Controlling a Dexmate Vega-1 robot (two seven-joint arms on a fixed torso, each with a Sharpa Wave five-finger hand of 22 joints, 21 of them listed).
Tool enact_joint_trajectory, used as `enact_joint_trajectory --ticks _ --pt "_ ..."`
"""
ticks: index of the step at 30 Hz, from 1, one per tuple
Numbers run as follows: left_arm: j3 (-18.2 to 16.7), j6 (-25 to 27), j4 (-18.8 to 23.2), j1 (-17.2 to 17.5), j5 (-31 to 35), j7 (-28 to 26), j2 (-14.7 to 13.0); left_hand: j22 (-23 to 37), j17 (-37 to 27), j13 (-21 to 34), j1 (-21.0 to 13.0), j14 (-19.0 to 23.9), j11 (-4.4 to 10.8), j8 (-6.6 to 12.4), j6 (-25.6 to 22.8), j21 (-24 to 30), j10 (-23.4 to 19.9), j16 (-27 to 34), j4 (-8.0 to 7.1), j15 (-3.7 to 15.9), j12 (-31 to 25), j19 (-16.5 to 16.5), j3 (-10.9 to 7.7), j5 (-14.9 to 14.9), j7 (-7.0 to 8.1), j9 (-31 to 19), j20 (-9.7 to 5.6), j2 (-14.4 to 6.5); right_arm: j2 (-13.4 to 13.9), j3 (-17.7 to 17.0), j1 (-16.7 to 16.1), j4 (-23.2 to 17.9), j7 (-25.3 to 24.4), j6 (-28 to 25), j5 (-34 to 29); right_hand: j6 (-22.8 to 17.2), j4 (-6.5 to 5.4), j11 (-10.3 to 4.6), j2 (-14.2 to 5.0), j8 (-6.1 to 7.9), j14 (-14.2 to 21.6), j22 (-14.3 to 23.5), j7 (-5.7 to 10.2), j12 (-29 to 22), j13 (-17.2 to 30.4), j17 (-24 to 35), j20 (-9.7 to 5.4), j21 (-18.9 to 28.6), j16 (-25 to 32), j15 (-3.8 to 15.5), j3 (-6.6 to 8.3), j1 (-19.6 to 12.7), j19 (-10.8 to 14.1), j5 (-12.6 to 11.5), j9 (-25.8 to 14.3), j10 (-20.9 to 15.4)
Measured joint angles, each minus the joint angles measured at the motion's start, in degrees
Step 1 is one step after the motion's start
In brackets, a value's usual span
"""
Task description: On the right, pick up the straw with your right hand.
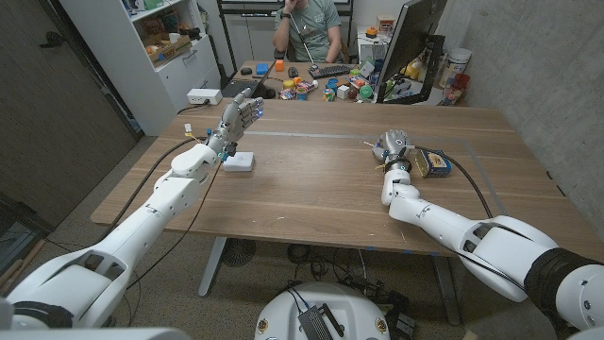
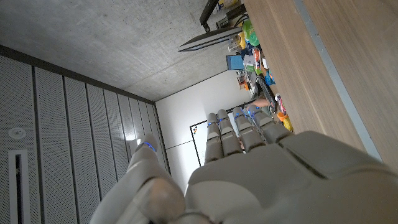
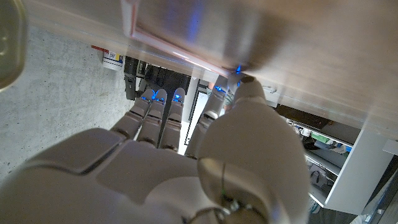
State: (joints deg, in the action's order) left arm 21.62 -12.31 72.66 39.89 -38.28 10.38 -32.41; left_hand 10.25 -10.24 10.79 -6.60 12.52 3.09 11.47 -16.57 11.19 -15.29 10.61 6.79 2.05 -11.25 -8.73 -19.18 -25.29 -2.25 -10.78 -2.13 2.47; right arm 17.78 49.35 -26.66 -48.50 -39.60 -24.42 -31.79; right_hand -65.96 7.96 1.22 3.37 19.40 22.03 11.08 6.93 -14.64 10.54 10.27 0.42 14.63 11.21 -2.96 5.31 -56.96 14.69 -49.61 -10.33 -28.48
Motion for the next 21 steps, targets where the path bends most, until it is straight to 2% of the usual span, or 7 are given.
enact_joint_trajectory --ticks 3,6,7,8,21 --pt "-0.01 -0.2 -0.52 -0.09 -0.08 0.3 0.2 0.0 0.0 0.0 0.0 0.0 -0.24 0.0 -0.23 0.0 0.24 0.0 0.0 0.0 0.0 -0.01 0.0 0.0 -0.23 0.0 -0.01 0.0 0.62 0.08 0.01 -1.14 0.3 -0.6 -0.35 -0.02 0.0 0.0 0.0 0.0 -0.26 -0.01 0.0 0.0 0.0 0.0 -0.05 0.0 0.0 0.25 0.0 0.0 0.04 0.0 0.0 0.0" --pt "-0.07 -0.52 -0.94 -0.28 -0.22 0.61 0.38 0.0 0.0 0.0 0.0 0.0 -0.23 0.0 -0.32 0.0 0.23 0.0 0.0 0.0 0.0 -0.01 0.0 0.0 -0.32 0.0 -0.01 0.0 1.38 0.3 0.07 -2.52 0.99 -1.37 -0.9 -0.11 -0.17 0.0 0.0 0.0 -0.5 -0.01 -0.08 0.0 0.0 0.0 -0.83 0.0 -0.21 0.78 -0.18 0.0 0.83 0.0 0.0 0.0" --pt "-0.09 -0.62 -1.1 -0.33 -0.31 0.76 0.42 0.0 0.0 0.0 0.0 0.0 -0.23 0.0 -0.32 0.0 0.23 0.0 0.0 0.0 0.0 -0.01 0.0 0.0 -0.32 0.0 -0.01 0.0 1.87 0.48 0.11 -3.45 1.32 -1.65 -1.09 -2.16 -0.23 0.0 0.01 -0.02 -0.33 -0.01 -0.07 0.0 0.0 0.0 -0.83 0.0 -0.21 0.95 -0.24 0.0 0.82 0.0 0.0 0.0" --pt "-0.09 -0.72 -1.25 -0.37 -0.37 0.83 0.47 0.0 0.0 0.0 0.0 0.0 -0.23 0.0 -0.33 0.0 0.23 0.0 0.0 0.0 0.0 -0.01 0.0 0.0 -0.32 0.0 -0.01 0.0 2.23 0.59 0.12 -4.1 1.67 -1.9 -1.26 -2.88 -0.23 0.01 0.01 -0.02 -0.33 -0.01 -0.8 0.0 0.0 0.0 -0.83 0.0 -0.21 0.95 -0.24 0.0 0.82 0.0 0.0 0.01" --pt "-0.54 -1.88 -3.27 -0.94 -1.04 1.93 1.08 0.0 0.0 0.0 0.0 0.0 -0.22 0.0 -0.32 0.0 0.22 0.0 0.0 0.0 0.0 -0.02 0.0 0.0 -0.32 0.0 -0.01 0.0 6.38 1.55 0.95 -12.72 5.2 -4.79 -3.56 -3.1 -0.58 0.02 -0.16 -0.11 -0.64 -0.01 -0.8 0.0 0.28 0.0 -0.82 0.0 -0.42 1.25 -0.23 -0.17 0.82 0.0 0.0 0.02"
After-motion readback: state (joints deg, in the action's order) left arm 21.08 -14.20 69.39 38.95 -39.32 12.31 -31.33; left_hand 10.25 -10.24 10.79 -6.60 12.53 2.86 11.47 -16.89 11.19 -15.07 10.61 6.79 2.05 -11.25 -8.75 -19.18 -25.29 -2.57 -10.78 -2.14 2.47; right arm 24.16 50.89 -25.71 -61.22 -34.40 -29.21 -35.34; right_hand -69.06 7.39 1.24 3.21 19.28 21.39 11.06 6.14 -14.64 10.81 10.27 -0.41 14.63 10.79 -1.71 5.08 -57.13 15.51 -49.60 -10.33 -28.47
